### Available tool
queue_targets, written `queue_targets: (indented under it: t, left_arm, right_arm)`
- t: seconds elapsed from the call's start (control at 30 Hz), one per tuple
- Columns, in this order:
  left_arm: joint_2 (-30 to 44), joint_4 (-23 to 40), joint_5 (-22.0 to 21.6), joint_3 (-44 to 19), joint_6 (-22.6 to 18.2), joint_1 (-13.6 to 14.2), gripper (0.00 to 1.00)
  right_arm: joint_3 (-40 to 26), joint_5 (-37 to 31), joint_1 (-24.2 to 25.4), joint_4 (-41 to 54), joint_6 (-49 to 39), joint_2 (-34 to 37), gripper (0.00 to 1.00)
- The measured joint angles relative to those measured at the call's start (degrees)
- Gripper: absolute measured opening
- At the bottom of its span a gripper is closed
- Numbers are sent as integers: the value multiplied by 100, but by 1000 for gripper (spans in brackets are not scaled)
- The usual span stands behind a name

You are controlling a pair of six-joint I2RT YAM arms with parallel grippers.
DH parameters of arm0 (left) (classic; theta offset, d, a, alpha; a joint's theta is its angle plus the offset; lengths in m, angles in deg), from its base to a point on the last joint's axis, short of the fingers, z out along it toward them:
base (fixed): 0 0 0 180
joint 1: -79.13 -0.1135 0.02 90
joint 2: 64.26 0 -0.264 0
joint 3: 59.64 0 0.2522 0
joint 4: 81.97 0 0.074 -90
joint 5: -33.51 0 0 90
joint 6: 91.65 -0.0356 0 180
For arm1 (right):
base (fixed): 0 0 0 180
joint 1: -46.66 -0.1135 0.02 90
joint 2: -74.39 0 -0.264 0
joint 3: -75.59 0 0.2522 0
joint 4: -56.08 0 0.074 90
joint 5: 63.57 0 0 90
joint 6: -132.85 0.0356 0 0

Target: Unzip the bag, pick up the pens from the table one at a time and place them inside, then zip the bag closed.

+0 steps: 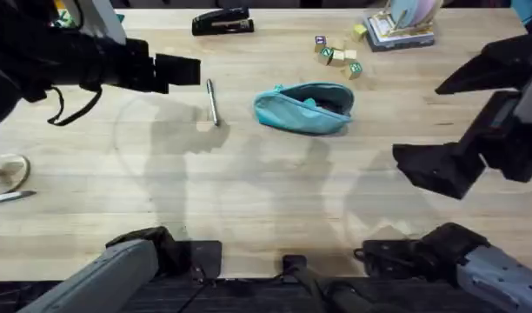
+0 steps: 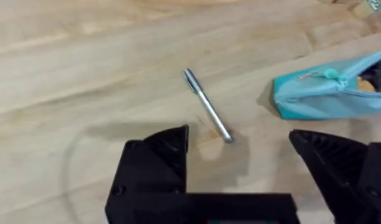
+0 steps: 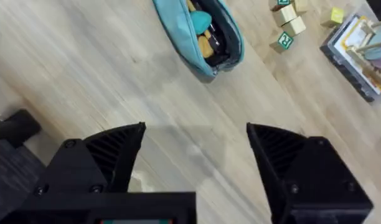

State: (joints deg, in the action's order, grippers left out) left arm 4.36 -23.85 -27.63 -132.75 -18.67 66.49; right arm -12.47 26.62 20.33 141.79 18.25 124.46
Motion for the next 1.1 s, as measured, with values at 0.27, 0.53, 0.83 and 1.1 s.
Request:
queue_targets:
  t: [0.27,0.53,0.83,1.1]
  left_arm:
    - [0,-67,149,0,236,2,993]
    - [186,-347,-823,-2,1582,558,996]
    - [480,-371,-2744,-2,2893,1812,995]
    - [1376,-710,-3171,-2,3532,1995,995]
  right_arm:
    - [0,0,0,-2,20,329,998]
    - [2,-2,0,-119,20,682,998]
    - [2,-17,0,-293,40,690,998]
    - [2,-17,0,-293,97,690,998]
